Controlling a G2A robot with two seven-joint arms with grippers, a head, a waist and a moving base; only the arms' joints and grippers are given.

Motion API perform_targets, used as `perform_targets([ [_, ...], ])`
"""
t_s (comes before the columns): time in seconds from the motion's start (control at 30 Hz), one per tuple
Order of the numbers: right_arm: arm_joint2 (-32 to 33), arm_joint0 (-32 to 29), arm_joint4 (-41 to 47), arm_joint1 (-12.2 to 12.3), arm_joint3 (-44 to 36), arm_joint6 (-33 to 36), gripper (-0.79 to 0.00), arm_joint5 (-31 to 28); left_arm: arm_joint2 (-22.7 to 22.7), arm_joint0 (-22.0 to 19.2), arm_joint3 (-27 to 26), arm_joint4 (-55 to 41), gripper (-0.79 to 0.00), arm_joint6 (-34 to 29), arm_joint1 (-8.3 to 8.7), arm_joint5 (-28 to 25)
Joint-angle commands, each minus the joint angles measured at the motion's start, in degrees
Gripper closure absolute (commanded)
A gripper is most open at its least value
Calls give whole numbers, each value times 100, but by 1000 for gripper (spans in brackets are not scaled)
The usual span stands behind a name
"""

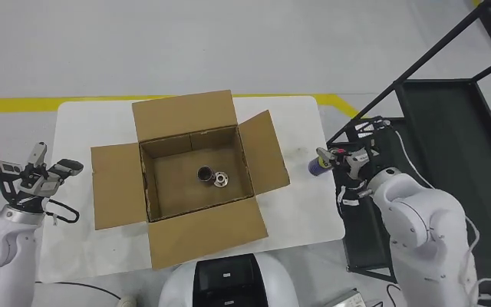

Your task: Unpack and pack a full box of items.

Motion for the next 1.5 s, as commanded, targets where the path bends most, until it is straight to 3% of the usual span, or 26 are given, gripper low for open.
perform_targets([
  [0.0,-1,11,10,0,-1,8,-785,-5,0,0,0,0,-785,0,0,0],
  [0.33,7,8,-9,0,26,-27,-785,4,0,0,0,0,-785,0,0,0],
  [0.47,16,-107,-143,-7,472,-561,-785,69,0,0,0,0,-785,0,0,0],
  [0.73,250,-880,63,-29,1340,-3084,-785,-877,0,0,0,0,-785,0,0,0],
  [0.9,418,-1190,39,-94,1739,-4719,-785,-508,0,0,0,0,-785,0,0,0],
  [1.03,199,-1410,-251,-159,2020,-5834,-785,-165,0,0,0,0,-785,0,0,0],
  [1.27,-176,-1210,-718,-178,2723,-5823,-785,-94,0,0,0,0,-785,0,0,0],
  [1.47,-176,-1210,-718,-178,2723,-5823,-785,-94,0,0,0,0,-785,0,0,0],
])
